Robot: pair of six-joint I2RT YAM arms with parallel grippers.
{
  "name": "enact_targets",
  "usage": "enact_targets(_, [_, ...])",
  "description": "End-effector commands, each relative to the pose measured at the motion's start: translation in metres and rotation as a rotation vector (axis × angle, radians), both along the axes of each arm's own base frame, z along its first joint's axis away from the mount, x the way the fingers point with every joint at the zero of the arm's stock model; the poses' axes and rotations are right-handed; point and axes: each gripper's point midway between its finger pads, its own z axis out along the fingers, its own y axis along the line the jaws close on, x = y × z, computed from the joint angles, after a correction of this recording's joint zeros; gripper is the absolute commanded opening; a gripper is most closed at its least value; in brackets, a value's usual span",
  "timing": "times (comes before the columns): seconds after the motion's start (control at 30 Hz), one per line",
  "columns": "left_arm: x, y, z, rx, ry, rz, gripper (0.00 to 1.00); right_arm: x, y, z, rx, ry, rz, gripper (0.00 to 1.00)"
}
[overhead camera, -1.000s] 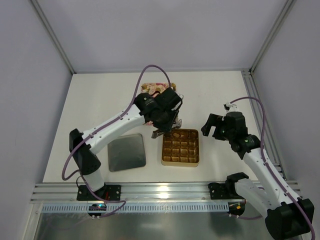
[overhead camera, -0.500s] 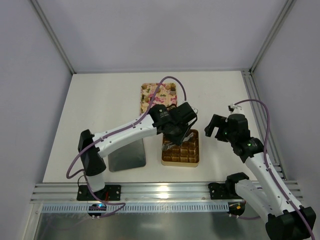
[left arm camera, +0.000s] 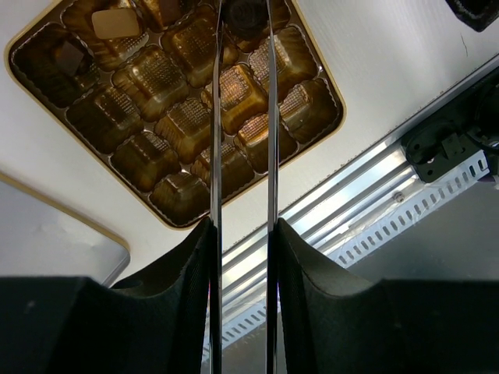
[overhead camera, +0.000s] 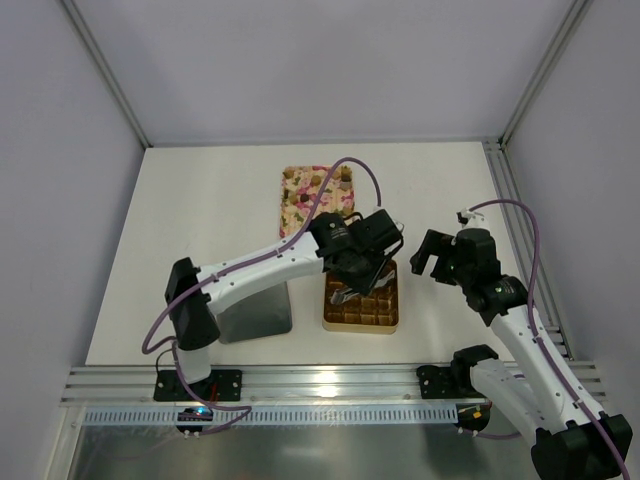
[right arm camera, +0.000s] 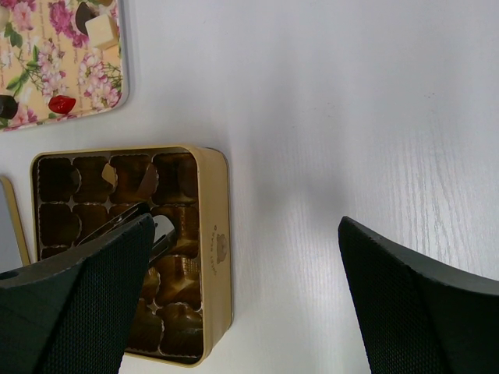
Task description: Pack the chocolate
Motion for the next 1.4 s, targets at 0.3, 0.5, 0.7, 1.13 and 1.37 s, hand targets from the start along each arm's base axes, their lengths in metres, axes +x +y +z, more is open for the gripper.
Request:
enact_targets(0.3, [0.004,-0.016,0.010,-0.053,-0.021,-0.017,0.42,0.004,-0.002,0.009,-0.001,-0.028,-0.014,1.00])
enact_targets(0.5, [0.006,-0.017,0.014,-0.061,-0.033,-0.015,0.44,0.004,-0.002,0.011,-0.001,-0.032,-0.013,1.00])
enact_targets(0.7, [0.018,-0.008,0.040,-0.087,-0.102,0.021,0.41,0.005,-0.001,0.014,-0.002,-0.036,-0.010,1.00])
enact_targets(1.13, [0.104,0.084,0.053,0.012,-0.182,0.273,0.42,0.010,0.006,0.015,0.008,-0.035,0.034,1.00])
enact_targets(1.37, [0.139,0.138,0.026,0.089,-0.168,0.384,0.44,0.014,0.010,0.012,0.012,-0.032,0.049,1.00])
